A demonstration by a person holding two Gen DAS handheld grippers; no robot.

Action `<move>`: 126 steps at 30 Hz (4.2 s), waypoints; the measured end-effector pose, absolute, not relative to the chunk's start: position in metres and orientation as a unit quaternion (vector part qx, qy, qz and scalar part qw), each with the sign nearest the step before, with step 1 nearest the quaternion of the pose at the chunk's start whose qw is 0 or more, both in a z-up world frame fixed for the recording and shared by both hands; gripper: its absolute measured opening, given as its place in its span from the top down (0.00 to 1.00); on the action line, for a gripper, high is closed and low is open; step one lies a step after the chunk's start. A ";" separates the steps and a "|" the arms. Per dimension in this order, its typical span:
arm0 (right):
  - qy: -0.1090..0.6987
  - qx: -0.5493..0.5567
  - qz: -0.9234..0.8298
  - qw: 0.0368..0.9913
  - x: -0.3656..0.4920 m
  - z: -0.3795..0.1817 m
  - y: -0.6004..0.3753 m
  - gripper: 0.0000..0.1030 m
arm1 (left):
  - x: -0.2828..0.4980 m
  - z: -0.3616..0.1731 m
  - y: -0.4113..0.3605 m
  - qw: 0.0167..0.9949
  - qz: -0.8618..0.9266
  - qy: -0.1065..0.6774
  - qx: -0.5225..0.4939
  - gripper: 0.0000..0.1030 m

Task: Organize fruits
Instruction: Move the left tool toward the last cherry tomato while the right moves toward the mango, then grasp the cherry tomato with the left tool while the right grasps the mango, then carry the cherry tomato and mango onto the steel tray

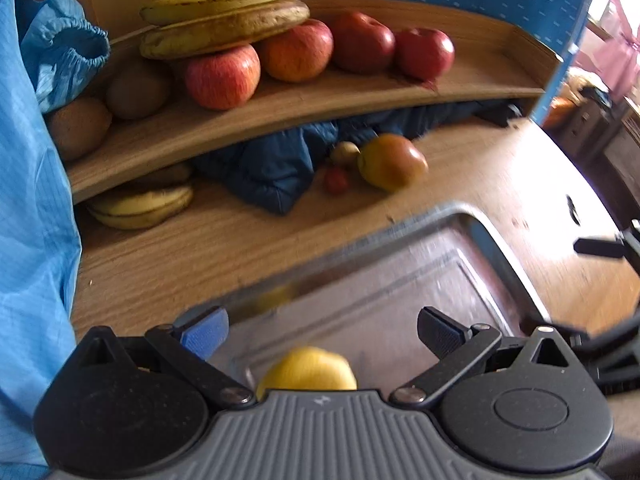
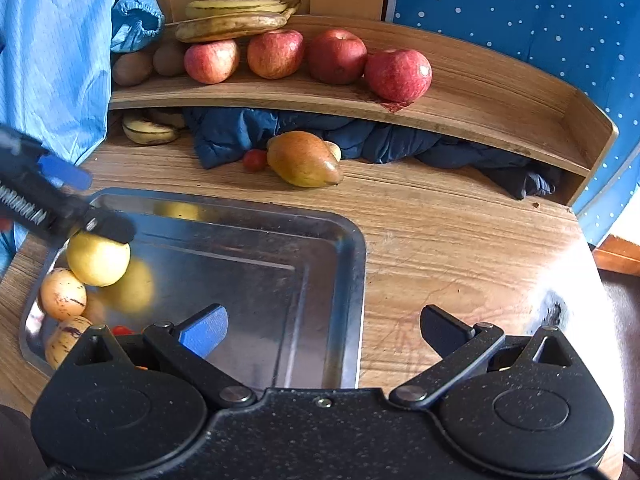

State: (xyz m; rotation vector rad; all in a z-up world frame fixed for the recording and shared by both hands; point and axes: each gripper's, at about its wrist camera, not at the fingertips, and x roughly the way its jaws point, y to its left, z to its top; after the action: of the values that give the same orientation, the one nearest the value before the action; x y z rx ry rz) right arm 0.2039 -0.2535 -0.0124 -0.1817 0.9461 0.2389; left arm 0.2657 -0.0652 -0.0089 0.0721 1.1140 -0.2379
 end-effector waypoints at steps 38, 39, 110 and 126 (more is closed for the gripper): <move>0.395 -0.210 0.254 0.857 0.335 -0.042 -0.215 0.06 | 0.364 -0.064 -0.060 0.822 0.040 0.545 -0.163 0.01; 0.396 -0.208 0.254 0.858 0.337 -0.044 -0.215 0.08 | 0.365 -0.065 -0.059 0.819 0.040 0.545 -0.174 0.01; 0.387 -0.153 0.223 0.881 0.305 -0.037 -0.226 0.48 | 0.346 -0.048 -0.073 0.823 0.000 0.528 -0.208 0.77; 0.387 -0.135 0.192 0.892 0.250 -0.019 -0.223 0.48 | 0.307 -0.031 -0.071 0.824 -0.056 0.537 -0.172 0.77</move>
State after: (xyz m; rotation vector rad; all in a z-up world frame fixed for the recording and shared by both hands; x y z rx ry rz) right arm 0.2502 -0.2226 -0.0192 -0.2792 0.8028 0.3979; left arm 0.3070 -0.0711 -0.0307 -0.3648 1.1427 -0.1191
